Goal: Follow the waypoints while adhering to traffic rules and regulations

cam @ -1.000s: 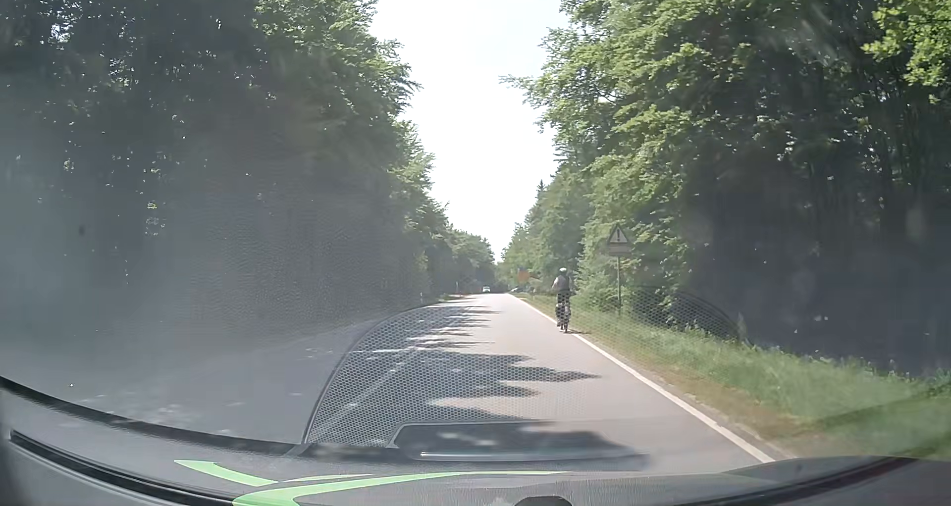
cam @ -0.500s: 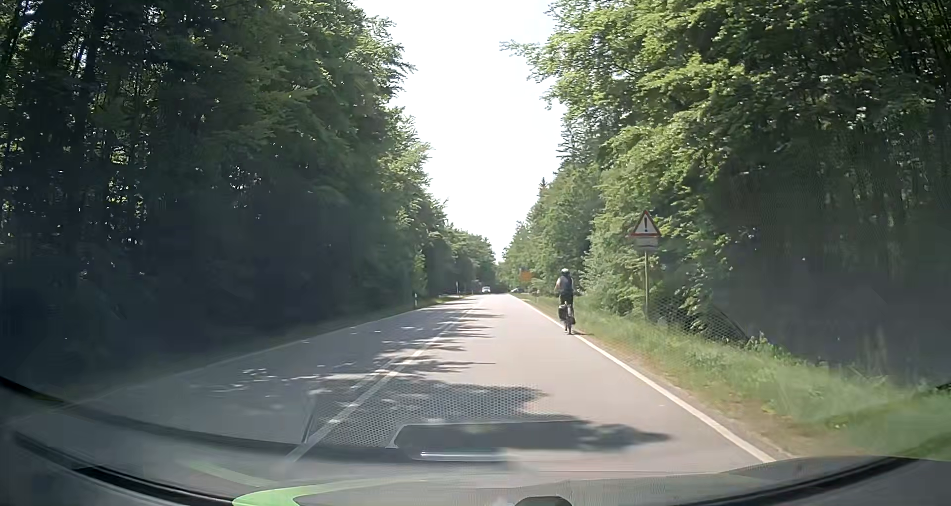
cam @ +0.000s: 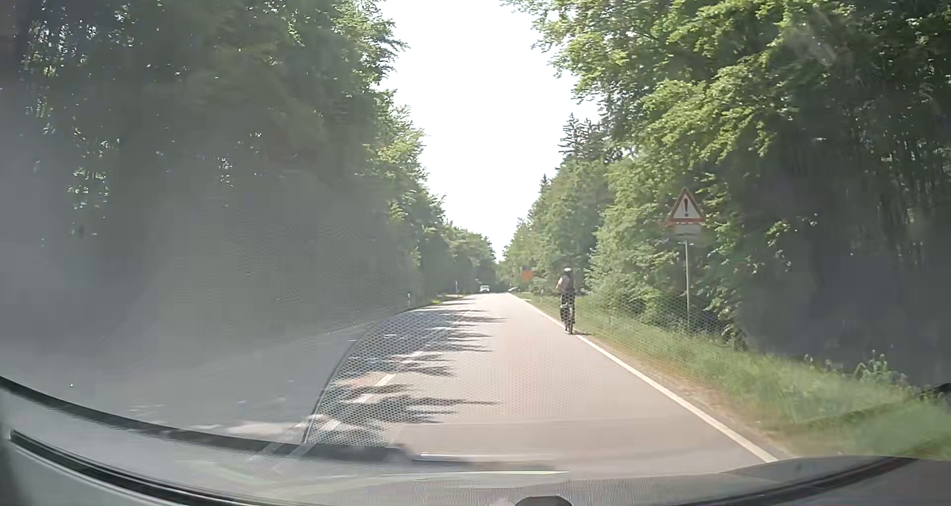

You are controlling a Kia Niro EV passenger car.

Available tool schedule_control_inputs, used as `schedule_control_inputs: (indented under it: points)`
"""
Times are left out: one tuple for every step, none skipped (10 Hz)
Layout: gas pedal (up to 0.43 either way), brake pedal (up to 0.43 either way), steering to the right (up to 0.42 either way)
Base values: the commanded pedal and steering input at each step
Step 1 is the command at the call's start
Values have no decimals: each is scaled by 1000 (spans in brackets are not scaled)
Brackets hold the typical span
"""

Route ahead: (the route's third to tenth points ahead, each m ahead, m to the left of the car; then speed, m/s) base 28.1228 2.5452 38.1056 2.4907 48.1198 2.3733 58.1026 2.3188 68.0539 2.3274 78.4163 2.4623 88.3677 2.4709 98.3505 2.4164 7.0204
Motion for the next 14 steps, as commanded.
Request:
schedule_control_inputs:
  points:
    - [67,0,-1]
    - [67,0,-1]
    - [67,0,-1]
    - [67,0,-1]
    - [67,0,-1]
    - [67,0,-1]
    - [67,0,-1]
    - [67,0,-1]
    - [67,0,-1]
    - [67,0,-1]
    - [67,0,-1]
    - [79,0,-1]
    - [79,0,-1]
    - [87,0,-1]
